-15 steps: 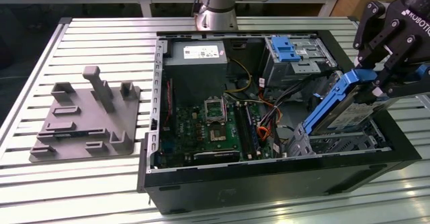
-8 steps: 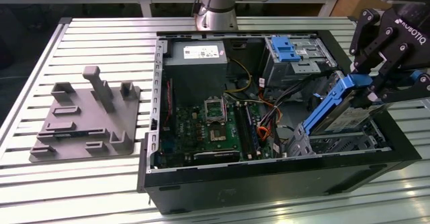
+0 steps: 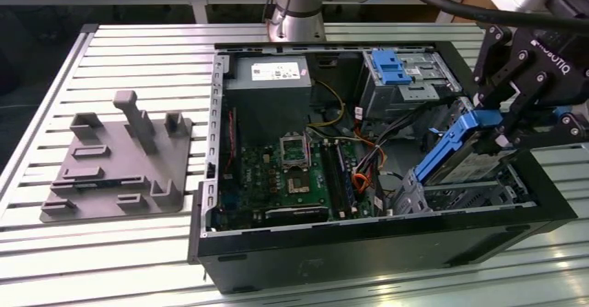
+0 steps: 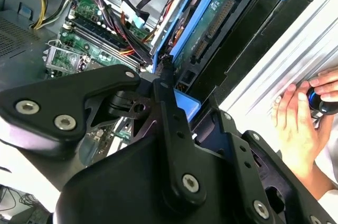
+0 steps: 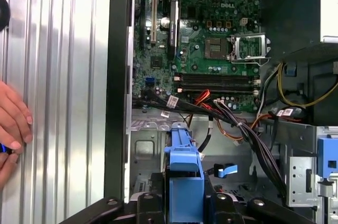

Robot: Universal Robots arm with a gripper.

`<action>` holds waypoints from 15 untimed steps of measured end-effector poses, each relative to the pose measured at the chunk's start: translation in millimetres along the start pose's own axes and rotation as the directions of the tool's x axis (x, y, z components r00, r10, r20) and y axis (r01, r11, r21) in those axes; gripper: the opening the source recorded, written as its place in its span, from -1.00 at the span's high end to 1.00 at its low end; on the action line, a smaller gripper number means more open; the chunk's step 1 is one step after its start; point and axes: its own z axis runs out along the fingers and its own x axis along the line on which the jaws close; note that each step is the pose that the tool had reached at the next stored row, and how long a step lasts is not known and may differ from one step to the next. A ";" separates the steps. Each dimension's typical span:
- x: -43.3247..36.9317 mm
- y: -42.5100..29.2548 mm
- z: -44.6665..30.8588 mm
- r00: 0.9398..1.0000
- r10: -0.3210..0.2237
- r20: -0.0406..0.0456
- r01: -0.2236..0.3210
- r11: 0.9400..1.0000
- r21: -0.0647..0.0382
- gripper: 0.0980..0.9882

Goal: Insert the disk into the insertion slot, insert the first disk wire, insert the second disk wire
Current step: 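Insert the disk into the insertion slot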

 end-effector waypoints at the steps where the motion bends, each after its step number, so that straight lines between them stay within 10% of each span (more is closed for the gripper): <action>1: 0.2 -0.1 1.8 1.000 0.000 0.000 0.000 1.000 0.000 0.40; 15: 0.8 -0.5 11.5 1.000 0.000 0.000 0.000 1.000 0.000 0.10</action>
